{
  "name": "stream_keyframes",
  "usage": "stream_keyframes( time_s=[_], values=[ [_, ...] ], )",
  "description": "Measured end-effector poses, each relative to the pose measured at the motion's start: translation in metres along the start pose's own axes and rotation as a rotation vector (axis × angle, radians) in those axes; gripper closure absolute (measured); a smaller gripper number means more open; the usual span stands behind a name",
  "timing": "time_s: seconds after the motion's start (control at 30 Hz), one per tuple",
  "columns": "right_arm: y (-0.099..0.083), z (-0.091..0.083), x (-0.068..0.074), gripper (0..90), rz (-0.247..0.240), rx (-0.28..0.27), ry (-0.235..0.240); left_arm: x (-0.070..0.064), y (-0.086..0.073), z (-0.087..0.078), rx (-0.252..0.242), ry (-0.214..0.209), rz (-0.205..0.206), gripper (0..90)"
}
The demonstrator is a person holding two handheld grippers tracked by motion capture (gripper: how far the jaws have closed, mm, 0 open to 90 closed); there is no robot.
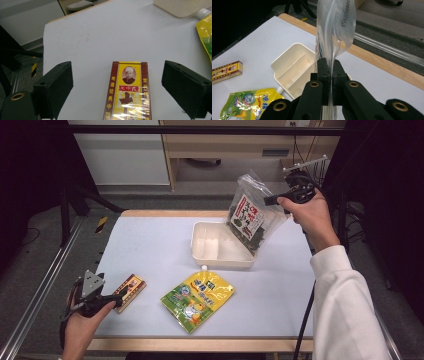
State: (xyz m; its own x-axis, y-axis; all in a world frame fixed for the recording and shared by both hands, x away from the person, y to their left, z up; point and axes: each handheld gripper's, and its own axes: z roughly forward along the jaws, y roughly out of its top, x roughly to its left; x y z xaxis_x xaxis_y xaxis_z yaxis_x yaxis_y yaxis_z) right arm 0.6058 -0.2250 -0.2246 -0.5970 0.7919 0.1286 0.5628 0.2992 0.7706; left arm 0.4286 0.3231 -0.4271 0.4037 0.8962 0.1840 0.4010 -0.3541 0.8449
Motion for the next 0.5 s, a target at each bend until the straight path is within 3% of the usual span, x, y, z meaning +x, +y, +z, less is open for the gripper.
stream_keyframes(
  time_s=[0.3, 0.5],
  values=[
    [0.0014, 0.003, -0.0036, 88.3, 0.025, 0.025, -0.009, 0.0054, -0.0009, -0.0011, -0.008, 0.01, -0.022, 10.5],
    [0.0025, 0.007, -0.0025, 88.4, 0.029, 0.032, -0.005, 0.0035, -0.0004, -0.0004, -0.005, 0.005, -0.015, 10.5]
  ],
)
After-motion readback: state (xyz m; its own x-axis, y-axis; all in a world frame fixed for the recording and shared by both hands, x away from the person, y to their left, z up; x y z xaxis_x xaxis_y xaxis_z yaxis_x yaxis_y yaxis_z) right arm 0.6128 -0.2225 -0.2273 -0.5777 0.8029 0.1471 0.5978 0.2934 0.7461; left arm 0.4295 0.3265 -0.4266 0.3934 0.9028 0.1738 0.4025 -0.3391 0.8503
